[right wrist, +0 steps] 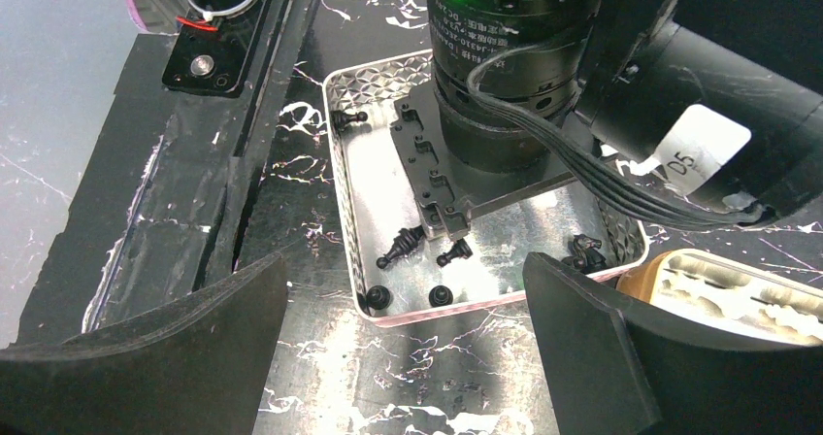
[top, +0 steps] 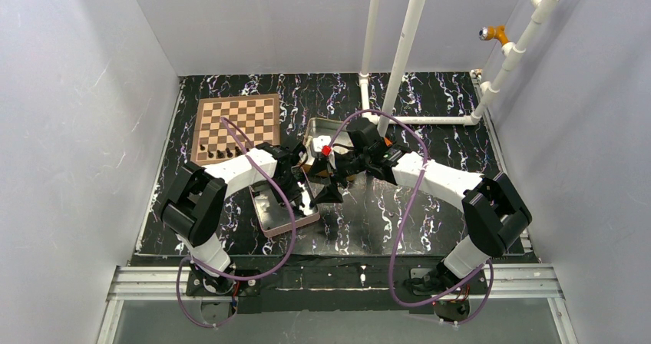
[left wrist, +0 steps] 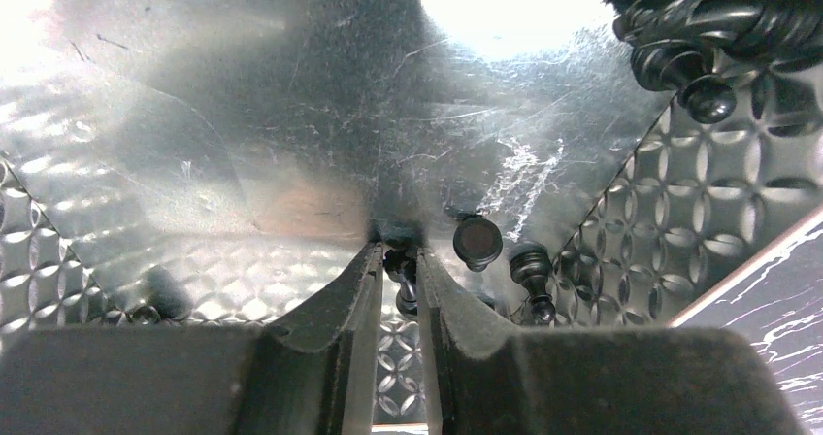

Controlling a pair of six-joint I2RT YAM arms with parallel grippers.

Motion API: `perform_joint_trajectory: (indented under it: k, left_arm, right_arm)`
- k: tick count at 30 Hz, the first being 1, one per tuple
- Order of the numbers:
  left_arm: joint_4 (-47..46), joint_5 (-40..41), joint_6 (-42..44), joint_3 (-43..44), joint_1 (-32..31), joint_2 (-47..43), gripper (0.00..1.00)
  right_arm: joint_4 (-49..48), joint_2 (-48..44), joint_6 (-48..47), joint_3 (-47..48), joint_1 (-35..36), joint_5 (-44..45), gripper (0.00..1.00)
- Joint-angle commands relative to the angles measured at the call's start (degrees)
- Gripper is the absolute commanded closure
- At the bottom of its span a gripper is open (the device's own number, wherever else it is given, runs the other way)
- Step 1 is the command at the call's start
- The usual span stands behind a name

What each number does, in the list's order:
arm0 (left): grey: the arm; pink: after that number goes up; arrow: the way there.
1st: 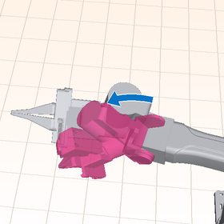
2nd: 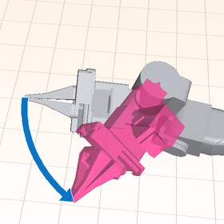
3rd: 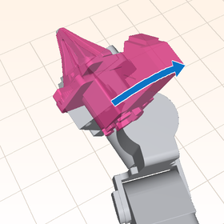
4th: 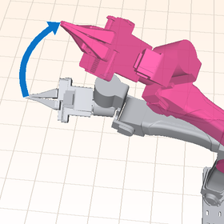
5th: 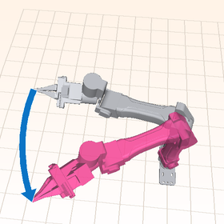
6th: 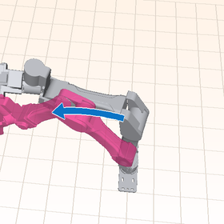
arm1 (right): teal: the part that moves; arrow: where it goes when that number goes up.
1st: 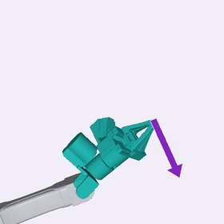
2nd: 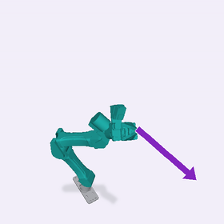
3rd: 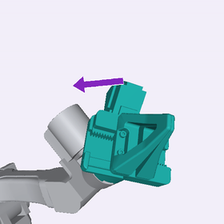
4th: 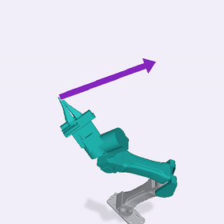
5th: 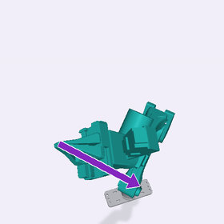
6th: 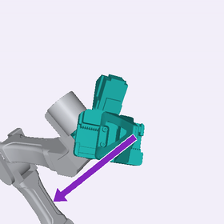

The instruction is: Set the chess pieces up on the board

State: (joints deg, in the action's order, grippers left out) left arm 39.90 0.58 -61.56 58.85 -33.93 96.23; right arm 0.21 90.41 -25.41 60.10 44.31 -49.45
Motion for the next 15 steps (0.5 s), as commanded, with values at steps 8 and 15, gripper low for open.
perform_joint_trajectory:
  k: [8,15]
  left_arm:
    - [1.12,1.83,-1.32,0.26,1.63,0.41,0.98]
    - [0.66,7.53,7.66,2.97,2.03,-4.27,1.0]
  right_arm:
    - [-1.62,-2.83,0.27,-0.64,-0.06,-0.53,0.02]
    - [-1.48,-2.75,0.14,-0.72,-0.09,-0.58,0.02]
